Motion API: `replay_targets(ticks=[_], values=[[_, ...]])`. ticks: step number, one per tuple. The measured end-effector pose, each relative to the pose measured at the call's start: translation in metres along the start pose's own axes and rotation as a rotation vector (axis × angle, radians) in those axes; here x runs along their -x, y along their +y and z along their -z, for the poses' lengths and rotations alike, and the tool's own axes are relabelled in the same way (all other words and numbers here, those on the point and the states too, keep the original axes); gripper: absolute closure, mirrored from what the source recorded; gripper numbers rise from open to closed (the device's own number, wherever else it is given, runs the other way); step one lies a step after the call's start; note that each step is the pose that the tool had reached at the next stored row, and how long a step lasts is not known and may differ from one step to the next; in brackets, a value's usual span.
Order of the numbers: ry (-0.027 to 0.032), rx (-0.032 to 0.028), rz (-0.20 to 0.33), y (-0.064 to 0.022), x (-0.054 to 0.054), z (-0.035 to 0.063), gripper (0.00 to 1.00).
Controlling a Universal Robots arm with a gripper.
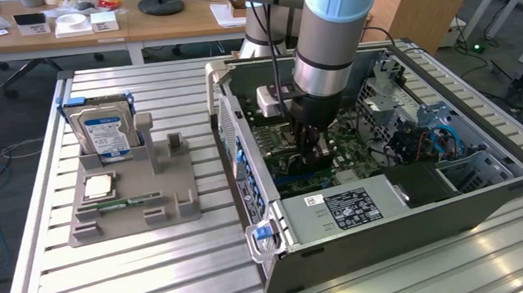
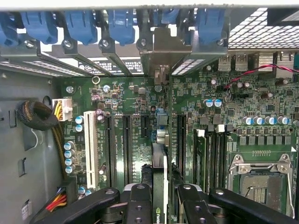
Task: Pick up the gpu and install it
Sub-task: 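Insert the gpu into the slot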
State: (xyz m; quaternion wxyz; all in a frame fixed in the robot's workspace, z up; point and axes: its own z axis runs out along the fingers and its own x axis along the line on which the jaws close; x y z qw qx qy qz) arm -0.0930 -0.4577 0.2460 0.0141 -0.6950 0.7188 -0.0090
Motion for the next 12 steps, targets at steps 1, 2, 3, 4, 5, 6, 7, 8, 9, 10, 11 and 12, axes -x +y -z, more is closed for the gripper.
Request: replay_targets(ticks=[1,2,3,4,5,6,7,8,9,10,11,12], values=[[0.0,0.0001,0.0,0.0,0.0,-0.0004,0.74],[0.0002,0.0001,0.0,0.0,-0.0001,-0.0007,0.74],[0.0005,0.0002,0.0,0.0,-0.0001,-0.0009,0.74],[0.0003,0.0002,0.0,0.0,-0.0001,-0.0013,0.74],[0.0002,0.0,0.0,0.0,-0.0001,-0.0016,0.74],[0.0001,0.0001,0.0,0.0,-0.0001,-0.0018,0.74],[0.0001,0.0001,0.0,0.0,-0.0001,-0.002,0.74],[0.0001,0.0001,0.0,0.0001,-0.0001,-0.0022,0.74],[0.0001,0.0001,0.0,0.0001,-0.0001,-0.0024,0.74],[0.0003,0.0002,0.0,0.0001,-0.0001,-0.0023,0.74],[0.0002,0.0002,0.0,0.0001,-0.0001,-0.0024,0.74],[0.0002,0.0002,0.0,0.0001,-0.0001,-0.0024,0.74]])
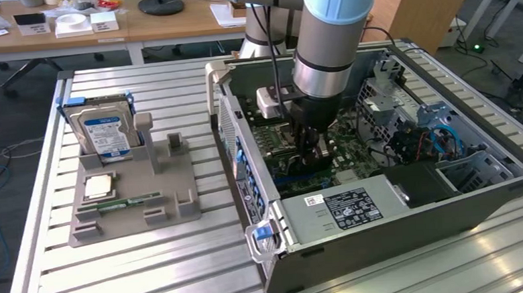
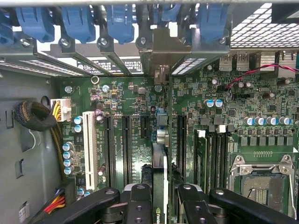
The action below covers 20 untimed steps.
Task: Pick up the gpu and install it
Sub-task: 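Insert the gpu into the slot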
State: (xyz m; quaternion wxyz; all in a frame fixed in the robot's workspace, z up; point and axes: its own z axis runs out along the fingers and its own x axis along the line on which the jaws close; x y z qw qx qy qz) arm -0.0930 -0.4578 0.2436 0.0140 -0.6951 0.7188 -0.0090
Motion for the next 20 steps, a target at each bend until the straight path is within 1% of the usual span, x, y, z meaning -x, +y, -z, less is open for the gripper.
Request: replay_targets(ticks=[11,20], values=[[-0.0003,-0.0002,0.0,0.0001,0.0,-0.0038,0.74],[-0.0001,0.0,0.0,0.0001,0.0,-0.0038,0.74]])
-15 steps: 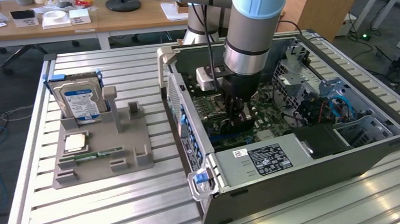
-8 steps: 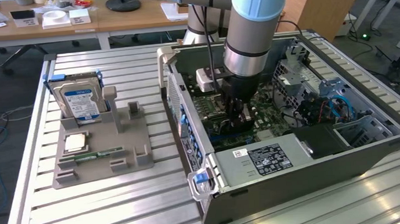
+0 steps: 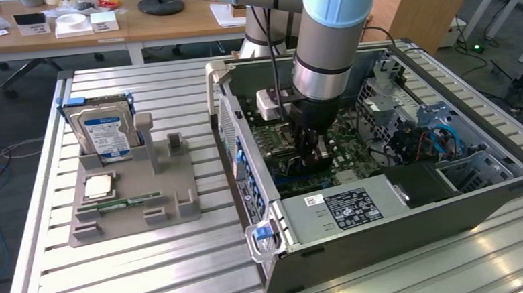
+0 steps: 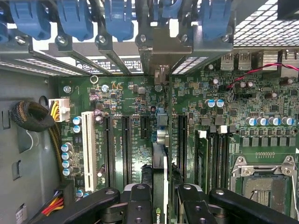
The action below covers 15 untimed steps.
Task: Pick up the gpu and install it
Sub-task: 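Insert the gpu into the slot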
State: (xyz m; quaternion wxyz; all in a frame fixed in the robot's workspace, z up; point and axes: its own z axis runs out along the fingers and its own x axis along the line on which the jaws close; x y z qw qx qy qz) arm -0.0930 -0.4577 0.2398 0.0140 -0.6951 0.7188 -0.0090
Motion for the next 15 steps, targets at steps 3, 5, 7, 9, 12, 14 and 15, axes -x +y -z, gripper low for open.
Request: replay_targets(ticks=[3,5,7,9,12,14,15], values=[[0.0,0.0,0.0,0.0,0.0,0.0,0.74],[0.0001,0.0,0.0,0.0,0.0,0.0,0.74],[0.0001,-0.0001,0.0,0.0001,0.0,0.0,0.74],[0.0,-0.0001,0.0,0.0002,0.0,-0.0001,0.74],[0.0,-0.0001,0.0,0.0006,0.0,0.0,0.74],[0.0,-0.0001,0.0,0.001,0.0,0.0,0.74],[0.0,-0.0001,0.0,0.0012,0.0,0.0,0.74]])
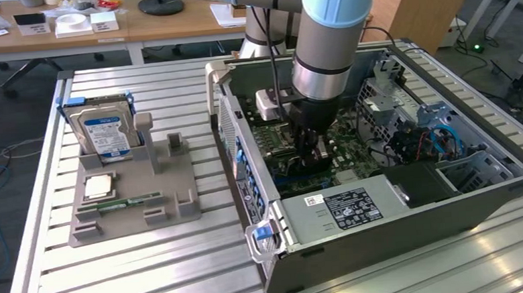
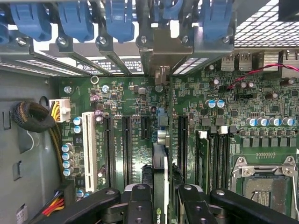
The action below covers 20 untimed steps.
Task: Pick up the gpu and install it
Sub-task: 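Insert the gpu into the slot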
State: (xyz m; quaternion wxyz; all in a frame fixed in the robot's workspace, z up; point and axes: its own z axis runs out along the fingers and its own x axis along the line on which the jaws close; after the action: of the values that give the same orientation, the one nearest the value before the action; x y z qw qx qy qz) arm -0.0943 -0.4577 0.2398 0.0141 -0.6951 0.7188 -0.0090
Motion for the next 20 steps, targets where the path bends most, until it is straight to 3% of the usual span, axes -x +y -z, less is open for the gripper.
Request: replay_targets(ticks=[20], values=[[0.0001,0.0,0.0,0.0019,-0.0001,-0.0001,0.74]])
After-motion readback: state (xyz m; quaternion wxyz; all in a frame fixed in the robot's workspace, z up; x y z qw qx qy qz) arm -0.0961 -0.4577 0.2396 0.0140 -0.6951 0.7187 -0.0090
